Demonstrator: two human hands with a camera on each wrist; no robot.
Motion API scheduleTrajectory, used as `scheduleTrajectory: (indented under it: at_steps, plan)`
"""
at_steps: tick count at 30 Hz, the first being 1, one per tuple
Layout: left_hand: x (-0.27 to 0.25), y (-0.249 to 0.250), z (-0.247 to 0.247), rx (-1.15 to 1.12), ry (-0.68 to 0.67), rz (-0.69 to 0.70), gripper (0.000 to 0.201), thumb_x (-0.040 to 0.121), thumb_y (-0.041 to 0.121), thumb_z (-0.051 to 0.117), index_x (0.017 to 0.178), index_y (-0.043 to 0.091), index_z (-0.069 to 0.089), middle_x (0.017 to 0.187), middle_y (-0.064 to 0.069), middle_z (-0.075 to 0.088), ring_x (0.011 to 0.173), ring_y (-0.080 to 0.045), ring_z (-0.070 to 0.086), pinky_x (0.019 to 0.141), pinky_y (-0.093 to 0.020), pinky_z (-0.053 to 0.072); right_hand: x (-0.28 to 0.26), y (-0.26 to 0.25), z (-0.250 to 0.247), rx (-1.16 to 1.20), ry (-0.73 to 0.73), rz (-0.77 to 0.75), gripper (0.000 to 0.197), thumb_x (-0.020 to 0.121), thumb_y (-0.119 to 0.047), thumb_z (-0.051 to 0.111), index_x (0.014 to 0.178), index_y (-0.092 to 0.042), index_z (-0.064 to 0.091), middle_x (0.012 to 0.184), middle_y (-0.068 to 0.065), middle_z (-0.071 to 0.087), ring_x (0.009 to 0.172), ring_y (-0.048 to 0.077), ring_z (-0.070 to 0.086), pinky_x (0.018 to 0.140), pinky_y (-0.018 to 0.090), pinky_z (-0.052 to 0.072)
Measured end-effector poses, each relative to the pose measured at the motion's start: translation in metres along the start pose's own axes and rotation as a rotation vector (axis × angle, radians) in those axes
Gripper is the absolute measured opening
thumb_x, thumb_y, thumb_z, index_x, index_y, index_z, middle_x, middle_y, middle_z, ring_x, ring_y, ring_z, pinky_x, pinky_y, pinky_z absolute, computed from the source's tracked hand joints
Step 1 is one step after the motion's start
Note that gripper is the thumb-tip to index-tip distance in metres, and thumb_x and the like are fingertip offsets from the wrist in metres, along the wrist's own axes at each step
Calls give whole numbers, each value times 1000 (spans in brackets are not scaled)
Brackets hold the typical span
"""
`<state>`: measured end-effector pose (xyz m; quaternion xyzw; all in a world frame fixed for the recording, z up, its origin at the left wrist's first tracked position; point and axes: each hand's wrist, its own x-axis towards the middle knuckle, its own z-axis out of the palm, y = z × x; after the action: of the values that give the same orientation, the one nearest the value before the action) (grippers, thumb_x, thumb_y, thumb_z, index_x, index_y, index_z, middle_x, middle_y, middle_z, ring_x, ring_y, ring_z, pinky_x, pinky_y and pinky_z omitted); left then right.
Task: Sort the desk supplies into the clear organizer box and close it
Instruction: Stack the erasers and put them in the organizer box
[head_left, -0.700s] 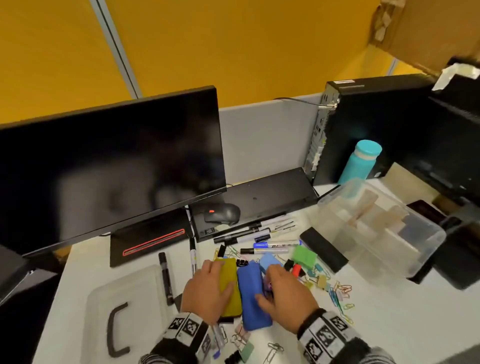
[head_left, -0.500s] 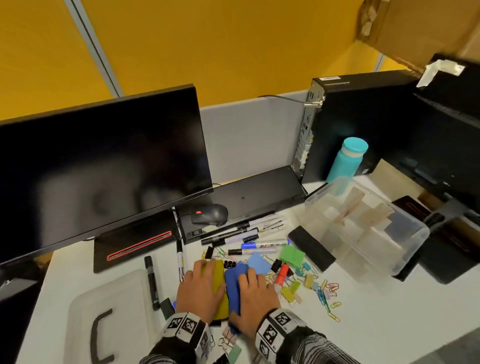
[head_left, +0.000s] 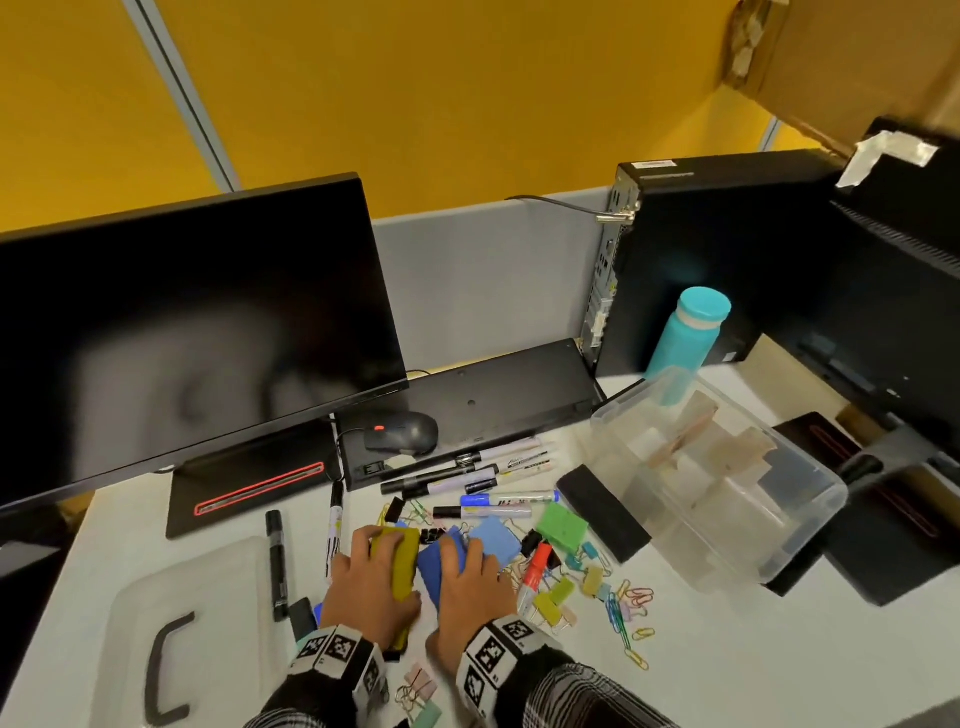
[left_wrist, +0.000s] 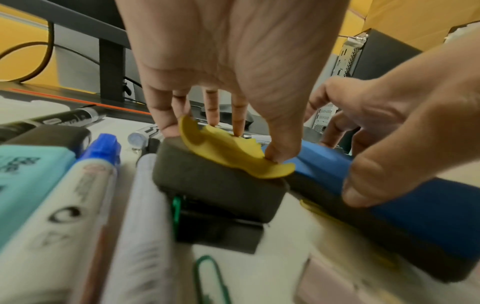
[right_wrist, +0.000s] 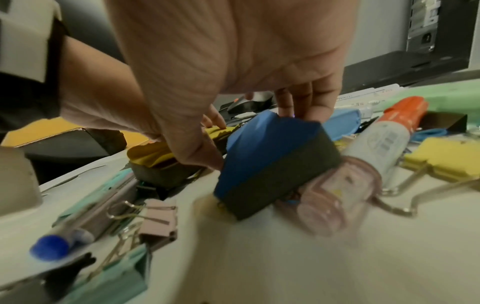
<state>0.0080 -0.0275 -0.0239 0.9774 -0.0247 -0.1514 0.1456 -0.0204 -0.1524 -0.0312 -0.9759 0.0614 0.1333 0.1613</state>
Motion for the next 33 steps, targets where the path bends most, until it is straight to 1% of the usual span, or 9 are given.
scheduleTrajectory:
  at_steps: [4, 7, 9, 12, 17, 21, 27, 30, 33]
  plan:
    - [-5, 0, -8, -134, 60, -33, 78, 67, 35, 69, 136, 32, 34, 141, 0, 25, 115, -31, 45, 97, -38, 44, 3, 6, -19, 104, -1, 1, 111, 14, -46, 87, 113, -25, 42, 91, 8, 57, 70, 26, 59, 52, 33, 52]
    - [-8, -3, -17, -428, 136, -53, 67, 70, 29, 70, 130, 26, 41, 132, -1, 33, 100, -25, 56, 92, -38, 47, 2, 23, -48, 371, -152, 8, 100, 53, -42, 73, 135, -28, 18, 106, 6, 50, 95, 27, 56, 82, 41, 51]
    - [-11, -4, -26, -716, 152, -78, 56, 79, 19, 69, 129, 24, 43, 128, 0, 41, 93, -16, 58, 92, -39, 49, -1, 31, -68, 723, -217, -21, 86, 64, -32, 69, 128, -33, 12, 99, 6, 53, 89, 28, 60, 80, 41, 54]
    - [-16, -5, -35, -1062, 105, -108, 42, 92, 12, 58, 130, 21, 44, 127, -2, 53, 98, -18, 62, 87, -36, 52, -1, 39, -92, 1027, -332, -81, 67, 85, -5, 59, 124, -30, 11, 105, 3, 56, 88, 16, 62, 70, 22, 53]
    - [-19, 1, -46, -1413, 7, -202, 28, 97, 10, 36, 109, 20, 59, 103, -13, 65, 88, -26, 64, 73, -37, 51, 8, 58, -88, 1462, -471, 59, 72, 70, 1, 48, 132, -28, 26, 90, 12, 56, 74, 20, 58, 64, 28, 51]
    - [-19, -1, -42, -1546, -59, -252, 31, 98, 20, 36, 116, 9, 57, 102, -21, 65, 88, -31, 62, 76, -41, 51, 2, 66, -83, 1815, -504, 124, 75, 58, -2, 51, 131, -14, 37, 102, 23, 59, 84, 31, 61, 74, 39, 54]
    - [-14, -9, -39, -1294, -72, -228, 48, 81, 60, 57, 108, 22, 64, 110, -14, 68, 102, -32, 66, 95, -53, 49, -4, 56, -77, 1316, -458, 171, 48, 88, -42, 55, 128, -22, 39, 107, 13, 62, 86, 24, 64, 72, 34, 52]
    - [-15, -9, -47, -1284, -85, -217, 43, 87, 56, 54, 111, 21, 63, 110, -16, 67, 100, -32, 67, 91, -53, 52, -6, 50, -70, 933, -372, 19, 52, 89, -54, 47, 131, -26, 36, 109, -3, 57, 93, 9, 58, 81, 28, 48]
    - [-15, -9, -53, -1311, -112, -247, 38, 95, 47, 45, 108, 16, 63, 105, -23, 67, 91, -34, 66, 87, -50, 52, -14, 46, -66, 744, -260, -172, 58, 81, -50, 63, 127, -29, 36, 118, -9, 48, 98, 2, 54, 79, 19, 48]
